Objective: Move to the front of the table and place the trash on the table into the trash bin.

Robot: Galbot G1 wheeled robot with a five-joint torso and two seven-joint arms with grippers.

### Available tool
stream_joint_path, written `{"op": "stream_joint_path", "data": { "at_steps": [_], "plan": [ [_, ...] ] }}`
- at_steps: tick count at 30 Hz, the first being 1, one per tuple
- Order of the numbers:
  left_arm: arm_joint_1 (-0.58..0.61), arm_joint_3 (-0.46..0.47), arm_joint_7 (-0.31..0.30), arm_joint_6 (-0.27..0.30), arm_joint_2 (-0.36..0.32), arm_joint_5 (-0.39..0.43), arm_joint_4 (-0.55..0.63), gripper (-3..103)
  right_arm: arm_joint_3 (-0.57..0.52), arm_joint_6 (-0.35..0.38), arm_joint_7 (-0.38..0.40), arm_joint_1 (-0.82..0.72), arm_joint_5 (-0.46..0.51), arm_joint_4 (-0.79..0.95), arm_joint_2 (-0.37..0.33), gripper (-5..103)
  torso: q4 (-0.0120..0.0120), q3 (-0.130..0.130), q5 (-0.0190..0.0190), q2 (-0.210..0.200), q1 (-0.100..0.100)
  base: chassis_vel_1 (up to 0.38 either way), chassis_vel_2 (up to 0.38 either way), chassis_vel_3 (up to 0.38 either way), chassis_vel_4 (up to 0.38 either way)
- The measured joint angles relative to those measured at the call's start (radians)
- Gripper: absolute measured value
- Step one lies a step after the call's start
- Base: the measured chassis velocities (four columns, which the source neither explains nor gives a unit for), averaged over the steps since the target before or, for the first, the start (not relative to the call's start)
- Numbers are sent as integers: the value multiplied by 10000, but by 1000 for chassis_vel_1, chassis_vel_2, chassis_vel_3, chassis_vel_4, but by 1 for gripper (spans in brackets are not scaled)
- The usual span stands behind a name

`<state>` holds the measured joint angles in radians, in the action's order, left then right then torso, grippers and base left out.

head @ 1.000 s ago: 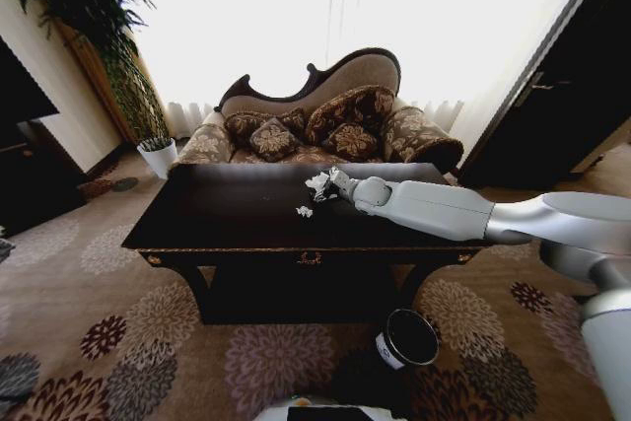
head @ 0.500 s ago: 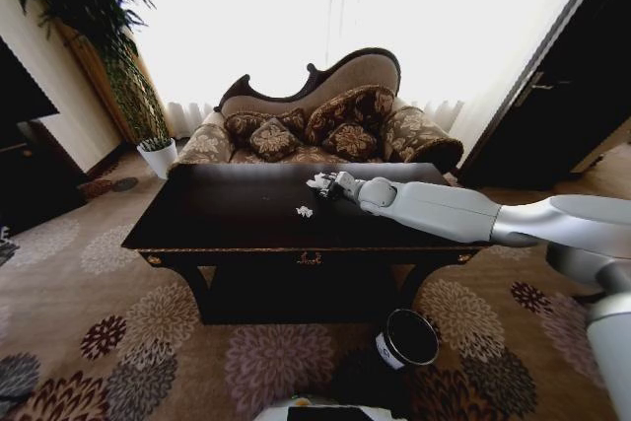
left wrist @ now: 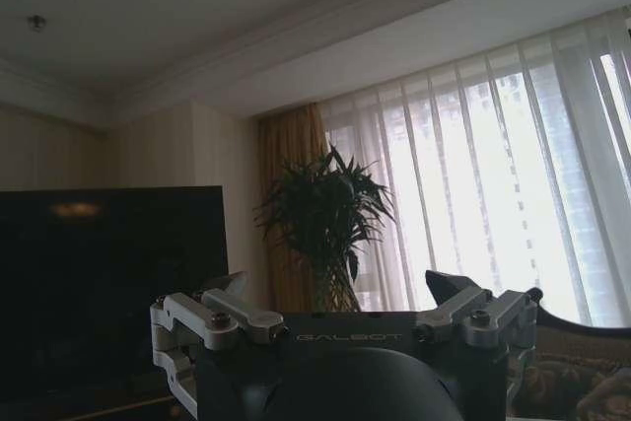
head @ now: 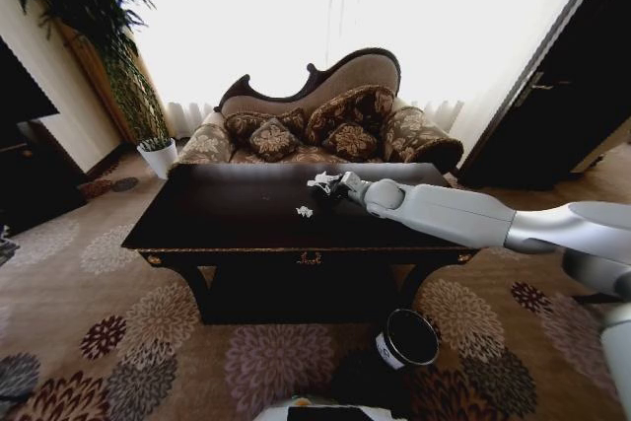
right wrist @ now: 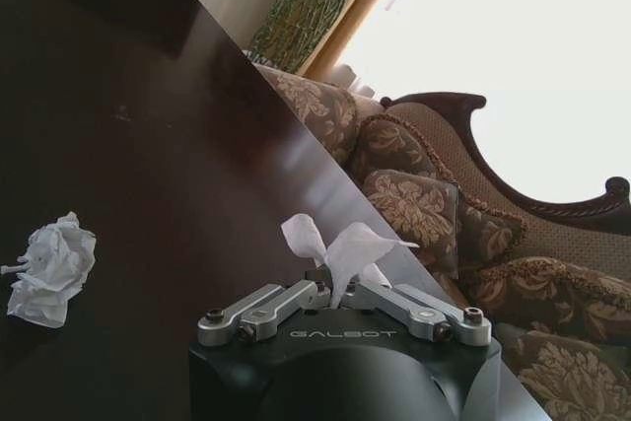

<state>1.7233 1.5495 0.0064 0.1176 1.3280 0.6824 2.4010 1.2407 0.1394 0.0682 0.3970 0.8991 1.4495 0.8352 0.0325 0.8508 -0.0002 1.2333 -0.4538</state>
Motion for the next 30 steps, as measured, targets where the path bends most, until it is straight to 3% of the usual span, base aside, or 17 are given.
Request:
{"op": "stream_joint_path", "data": {
  "at_steps": [9, 12, 14, 19, 20, 23, 25, 28, 30],
  "plan": [
    [-43, -152, 1, 17, -24, -20, -36, 100, -446, -343, -120, -220, 6, 625, -916, 0, -1, 0, 0, 0, 0, 0, 0, 0, 0],
    [-110, -205, 0, 26, -156, -28, -164, 100, -862, -366, -121, -447, 195, 1244, -1706, 0, 1, 0, 2, 0, 0, 0, 0, 0, 0],
    [-122, -224, 0, 27, -171, -30, -185, 100, -946, -357, -114, -490, 265, 1374, -1847, 0, 1, 0, 2, 0, -1, 0, 0, 0, 0],
    [-253, -475, -5, 44, -181, -87, -223, 100, -1884, -132, 38, -1030, 1071, 2848, -3246, 0, 1, -1, 1, 0, 0, 0, 0, 0, 0],
    [-253, -475, -5, 44, -181, -87, -223, 100, -1884, -132, 38, -1030, 1071, 2848, -3246, 0, 1, -1, 1, 0, 0, 0, 0, 0, 0],
    [-334, -601, -7, 53, -202, -96, -231, 100, -3653, 244, 389, -2473, 1958, 4081, -4265, 0, 0, -1, 1, 0, 0, 0, 0, 0, 0],
    [-348, -622, -9, 54, -210, -100, -243, 100, -4089, 301, 464, -2897, 2139, 4304, -4455, 0, 0, -1, 1, 1, 0, 0, 0, 0, 0],
    [-410, -746, -12, 64, -227, -110, -254, 100, -6878, 458, 648, -5505, 2619, 5218, -5262, 0, 2, -1, 0, 1, 1, 0, 0, 0, 0],
    [-418, -772, -11, 65, -226, -113, -253, 100, -7323, 427, 696, -6001, 2647, 5377, -5408, 0, 4, -1, -2, 1, 1, 0, 0, 0, 0]
  ]
}}
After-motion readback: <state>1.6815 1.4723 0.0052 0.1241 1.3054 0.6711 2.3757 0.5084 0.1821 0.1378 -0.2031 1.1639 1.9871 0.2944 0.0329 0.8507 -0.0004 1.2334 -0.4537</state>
